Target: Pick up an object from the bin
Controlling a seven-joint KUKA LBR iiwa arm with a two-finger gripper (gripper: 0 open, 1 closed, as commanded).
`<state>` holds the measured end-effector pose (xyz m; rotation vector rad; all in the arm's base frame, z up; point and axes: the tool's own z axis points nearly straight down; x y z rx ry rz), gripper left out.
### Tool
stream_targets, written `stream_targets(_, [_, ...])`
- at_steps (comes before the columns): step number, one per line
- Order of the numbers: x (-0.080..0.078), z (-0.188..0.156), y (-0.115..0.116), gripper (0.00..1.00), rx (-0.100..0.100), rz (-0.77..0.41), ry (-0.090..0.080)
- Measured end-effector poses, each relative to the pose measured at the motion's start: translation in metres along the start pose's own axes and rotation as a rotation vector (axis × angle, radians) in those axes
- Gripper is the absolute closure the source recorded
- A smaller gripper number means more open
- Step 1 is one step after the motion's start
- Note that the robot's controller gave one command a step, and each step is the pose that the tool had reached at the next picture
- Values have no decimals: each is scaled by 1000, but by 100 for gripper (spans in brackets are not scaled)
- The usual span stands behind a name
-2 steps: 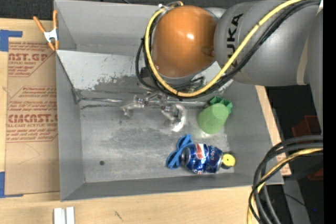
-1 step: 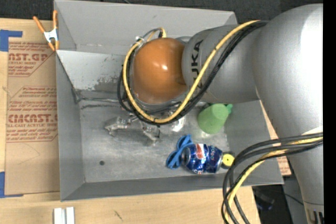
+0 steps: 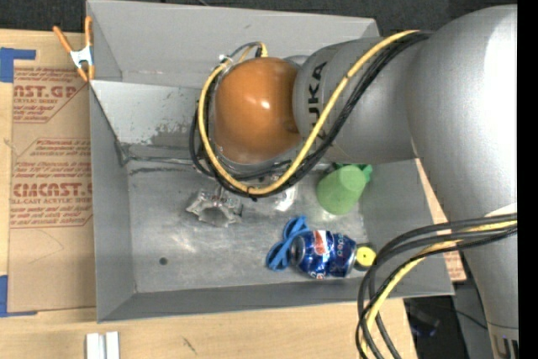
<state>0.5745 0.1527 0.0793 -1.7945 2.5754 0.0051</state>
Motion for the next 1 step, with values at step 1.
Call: stream_targets(1, [-20,-132,16,100,9,-16,-5])
